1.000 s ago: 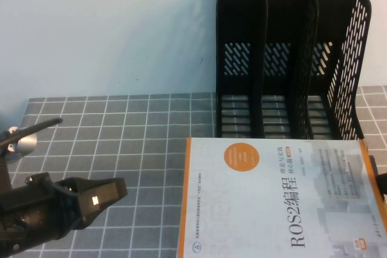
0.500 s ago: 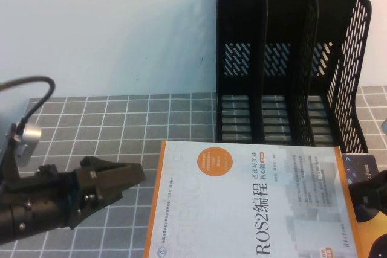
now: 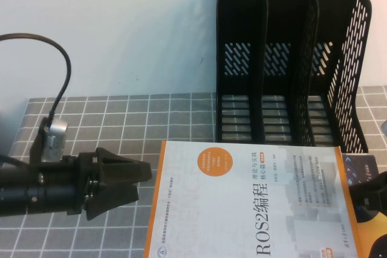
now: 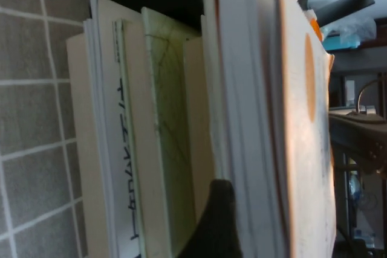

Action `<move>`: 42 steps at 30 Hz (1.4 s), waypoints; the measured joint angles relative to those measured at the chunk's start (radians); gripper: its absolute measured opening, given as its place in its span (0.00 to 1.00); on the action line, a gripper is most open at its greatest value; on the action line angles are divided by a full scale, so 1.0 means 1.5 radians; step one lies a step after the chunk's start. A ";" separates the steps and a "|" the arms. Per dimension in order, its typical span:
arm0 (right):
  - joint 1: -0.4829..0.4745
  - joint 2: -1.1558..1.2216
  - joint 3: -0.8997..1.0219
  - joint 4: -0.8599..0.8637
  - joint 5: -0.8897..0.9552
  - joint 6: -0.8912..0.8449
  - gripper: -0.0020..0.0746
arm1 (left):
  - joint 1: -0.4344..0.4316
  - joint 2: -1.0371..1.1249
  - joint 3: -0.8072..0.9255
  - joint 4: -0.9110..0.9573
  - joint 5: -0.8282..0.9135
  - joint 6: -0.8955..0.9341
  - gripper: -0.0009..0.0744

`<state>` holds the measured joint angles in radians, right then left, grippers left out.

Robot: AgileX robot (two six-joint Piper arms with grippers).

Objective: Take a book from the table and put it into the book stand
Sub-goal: Push book with right arm, then pick up the book with your left arm

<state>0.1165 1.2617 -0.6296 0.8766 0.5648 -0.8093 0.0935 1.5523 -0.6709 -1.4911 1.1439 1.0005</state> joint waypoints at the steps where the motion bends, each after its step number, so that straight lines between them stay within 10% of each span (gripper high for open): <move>1: 0.000 0.000 0.000 0.000 0.000 0.000 0.02 | -0.001 0.015 -0.007 0.000 0.003 0.002 0.80; 32: 0.000 0.004 0.000 0.047 0.024 -0.002 0.02 | -0.101 0.107 -0.034 -0.021 0.003 0.036 0.74; 42: 0.000 0.004 0.000 0.037 0.030 -0.004 0.02 | -0.101 0.107 -0.034 -0.006 0.005 0.036 0.27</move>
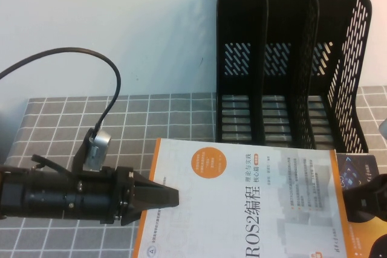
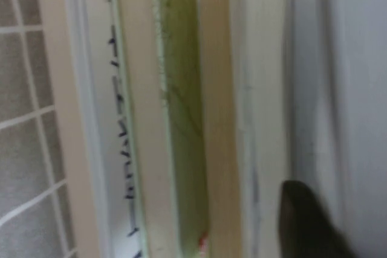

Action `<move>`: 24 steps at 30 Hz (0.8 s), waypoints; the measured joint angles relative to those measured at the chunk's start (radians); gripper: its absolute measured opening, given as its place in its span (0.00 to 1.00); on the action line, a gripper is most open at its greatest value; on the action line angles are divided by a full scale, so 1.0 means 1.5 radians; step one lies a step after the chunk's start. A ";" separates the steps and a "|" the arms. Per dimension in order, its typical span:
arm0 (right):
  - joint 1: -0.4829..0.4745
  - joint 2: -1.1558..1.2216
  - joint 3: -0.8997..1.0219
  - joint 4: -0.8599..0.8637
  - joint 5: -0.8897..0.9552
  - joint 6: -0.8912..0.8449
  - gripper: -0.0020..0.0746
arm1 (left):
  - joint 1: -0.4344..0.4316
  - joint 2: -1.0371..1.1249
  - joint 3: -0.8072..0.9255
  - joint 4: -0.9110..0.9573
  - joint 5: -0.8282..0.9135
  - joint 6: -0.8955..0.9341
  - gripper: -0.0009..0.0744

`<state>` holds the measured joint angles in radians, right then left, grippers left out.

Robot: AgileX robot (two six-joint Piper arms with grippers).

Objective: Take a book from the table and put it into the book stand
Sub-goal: Pick up the book with your left arm

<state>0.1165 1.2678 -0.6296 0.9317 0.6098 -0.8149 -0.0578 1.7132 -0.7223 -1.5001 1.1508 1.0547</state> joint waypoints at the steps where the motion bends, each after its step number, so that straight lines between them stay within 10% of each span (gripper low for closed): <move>1: 0.000 0.000 0.000 -0.002 0.000 0.000 0.02 | 0.000 0.000 -0.001 -0.003 0.007 0.001 0.20; 14: 0.003 -0.050 -0.052 -0.209 0.039 0.100 0.02 | 0.089 -0.084 -0.023 0.054 0.010 -0.078 0.15; 24: 0.003 -0.147 -0.118 -0.337 0.073 0.202 0.02 | 0.036 -0.206 -0.255 0.183 -0.061 -0.299 0.15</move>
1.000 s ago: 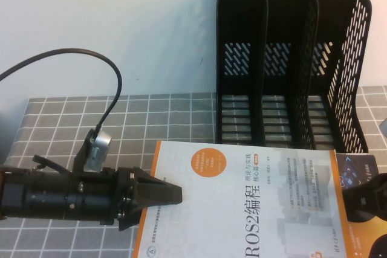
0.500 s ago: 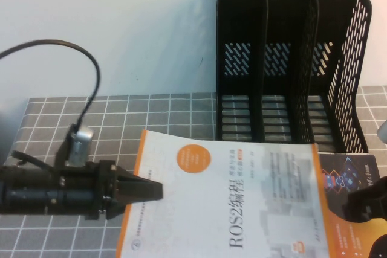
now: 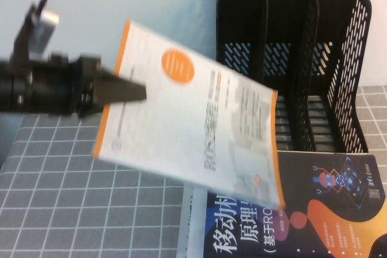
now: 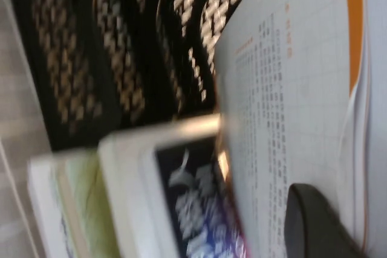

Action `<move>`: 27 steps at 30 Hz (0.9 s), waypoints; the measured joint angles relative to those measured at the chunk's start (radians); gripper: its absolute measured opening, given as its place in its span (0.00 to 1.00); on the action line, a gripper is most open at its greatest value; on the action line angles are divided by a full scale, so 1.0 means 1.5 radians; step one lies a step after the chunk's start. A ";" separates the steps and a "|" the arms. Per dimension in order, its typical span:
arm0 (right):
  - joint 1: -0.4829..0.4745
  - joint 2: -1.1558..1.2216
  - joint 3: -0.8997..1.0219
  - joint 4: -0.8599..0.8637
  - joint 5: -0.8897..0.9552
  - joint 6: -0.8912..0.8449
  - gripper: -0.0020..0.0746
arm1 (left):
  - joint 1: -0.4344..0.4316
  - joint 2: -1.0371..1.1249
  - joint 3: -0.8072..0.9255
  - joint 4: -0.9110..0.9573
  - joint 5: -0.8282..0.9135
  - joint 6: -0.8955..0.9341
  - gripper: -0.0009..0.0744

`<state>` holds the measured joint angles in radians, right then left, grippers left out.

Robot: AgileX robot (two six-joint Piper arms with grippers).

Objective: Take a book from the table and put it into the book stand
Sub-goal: Pick up the book with your left arm, then place the book on the book shelf

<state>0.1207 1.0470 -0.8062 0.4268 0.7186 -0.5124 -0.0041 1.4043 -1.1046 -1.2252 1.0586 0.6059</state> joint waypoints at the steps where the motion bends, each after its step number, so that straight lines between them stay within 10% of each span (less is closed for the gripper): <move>1: 0.000 0.000 0.000 0.000 0.000 0.005 0.02 | -0.013 0.000 -0.036 0.019 -0.014 -0.022 0.15; 17: 0.000 0.000 0.000 -0.002 -0.004 0.008 0.02 | -0.126 0.143 -0.518 0.285 -0.077 -0.330 0.15; 27: 0.000 0.000 0.000 -0.005 -0.023 -0.002 0.02 | -0.127 0.228 -0.599 0.416 -0.022 -0.437 0.15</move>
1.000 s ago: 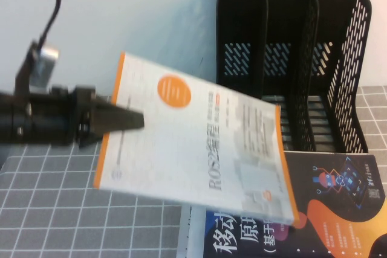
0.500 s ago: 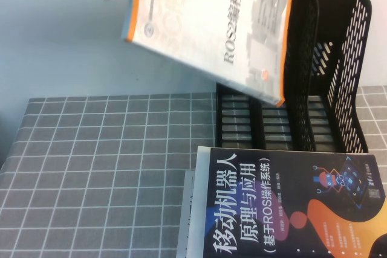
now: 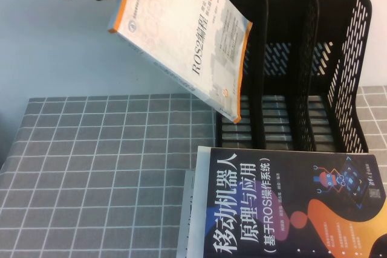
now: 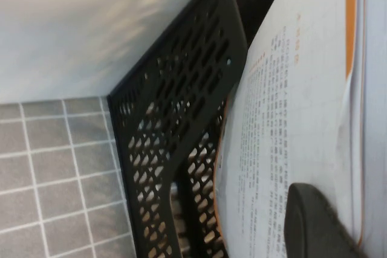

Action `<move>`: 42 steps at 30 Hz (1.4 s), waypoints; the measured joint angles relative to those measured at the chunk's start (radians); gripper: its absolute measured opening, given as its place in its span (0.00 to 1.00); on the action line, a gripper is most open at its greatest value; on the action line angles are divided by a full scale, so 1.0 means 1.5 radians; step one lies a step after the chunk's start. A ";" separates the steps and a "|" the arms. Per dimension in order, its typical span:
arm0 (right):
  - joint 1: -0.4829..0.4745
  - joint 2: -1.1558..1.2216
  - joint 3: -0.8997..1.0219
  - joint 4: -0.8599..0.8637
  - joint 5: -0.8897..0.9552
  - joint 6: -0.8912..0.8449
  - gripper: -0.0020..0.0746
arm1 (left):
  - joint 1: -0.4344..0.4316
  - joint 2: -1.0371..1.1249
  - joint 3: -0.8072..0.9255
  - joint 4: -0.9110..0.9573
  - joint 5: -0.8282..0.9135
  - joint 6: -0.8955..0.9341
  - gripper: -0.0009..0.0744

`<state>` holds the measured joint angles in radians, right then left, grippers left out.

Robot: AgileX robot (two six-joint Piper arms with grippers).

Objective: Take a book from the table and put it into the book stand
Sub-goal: Place the book on the book shelf

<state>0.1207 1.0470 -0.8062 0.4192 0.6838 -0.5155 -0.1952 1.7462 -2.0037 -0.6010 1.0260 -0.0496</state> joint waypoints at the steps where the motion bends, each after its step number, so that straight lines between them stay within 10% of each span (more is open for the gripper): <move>1: 0.000 0.000 0.000 0.001 -0.002 -0.002 0.02 | -0.002 0.004 -0.001 0.000 0.000 -0.003 0.15; 18: 0.000 0.000 0.000 0.003 -0.004 -0.007 0.02 | -0.179 0.070 -0.005 0.297 -0.079 -0.133 0.15; 31: 0.000 0.013 0.000 0.015 -0.001 -0.007 0.02 | -0.204 0.126 -0.005 0.323 -0.129 -0.182 0.16; 42: 0.000 0.017 0.030 0.025 -0.002 -0.042 0.02 | -0.204 0.119 -0.014 0.336 -0.221 -0.170 0.60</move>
<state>0.1207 1.0722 -0.7613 0.4559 0.6812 -0.5785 -0.5010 1.9248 -2.0254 -0.0966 0.6950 -0.3045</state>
